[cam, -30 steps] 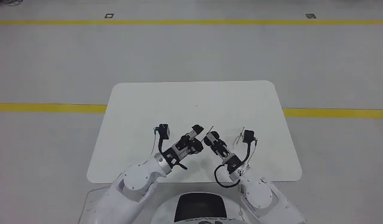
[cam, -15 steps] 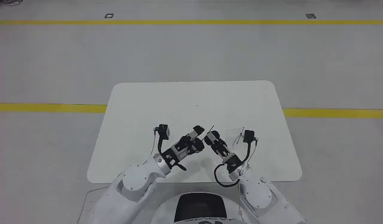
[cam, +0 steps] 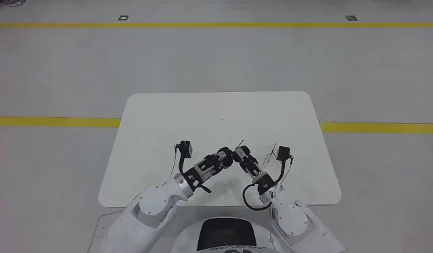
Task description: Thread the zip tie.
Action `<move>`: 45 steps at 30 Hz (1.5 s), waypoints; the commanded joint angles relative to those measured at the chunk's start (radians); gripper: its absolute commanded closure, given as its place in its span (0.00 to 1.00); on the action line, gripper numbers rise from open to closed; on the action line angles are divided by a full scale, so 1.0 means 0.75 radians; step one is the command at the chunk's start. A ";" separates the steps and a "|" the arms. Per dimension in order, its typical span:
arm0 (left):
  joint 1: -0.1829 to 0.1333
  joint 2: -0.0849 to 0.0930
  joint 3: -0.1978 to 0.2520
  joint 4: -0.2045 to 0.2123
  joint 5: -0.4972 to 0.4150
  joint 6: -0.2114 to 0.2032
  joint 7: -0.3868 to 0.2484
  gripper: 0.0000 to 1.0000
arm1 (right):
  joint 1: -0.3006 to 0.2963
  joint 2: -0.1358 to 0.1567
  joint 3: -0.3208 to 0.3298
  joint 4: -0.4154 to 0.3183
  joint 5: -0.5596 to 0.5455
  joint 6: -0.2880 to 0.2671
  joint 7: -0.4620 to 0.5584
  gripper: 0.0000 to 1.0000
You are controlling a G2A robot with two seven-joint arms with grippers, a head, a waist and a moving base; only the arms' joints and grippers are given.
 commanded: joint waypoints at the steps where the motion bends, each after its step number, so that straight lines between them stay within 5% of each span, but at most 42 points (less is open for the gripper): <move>1: -0.002 0.000 0.004 0.003 0.001 0.002 0.003 0.86 | -0.003 0.000 0.002 -0.005 0.001 0.000 -0.004 1.00; 18: -0.017 0.005 0.025 0.007 -0.002 0.023 0.012 0.93 | -0.011 -0.003 0.012 -0.012 0.004 0.000 -0.027 1.00; 45: -0.036 0.012 0.055 0.016 -0.009 0.023 0.005 0.90 | -0.010 -0.009 0.013 -0.005 0.017 0.000 -0.024 1.00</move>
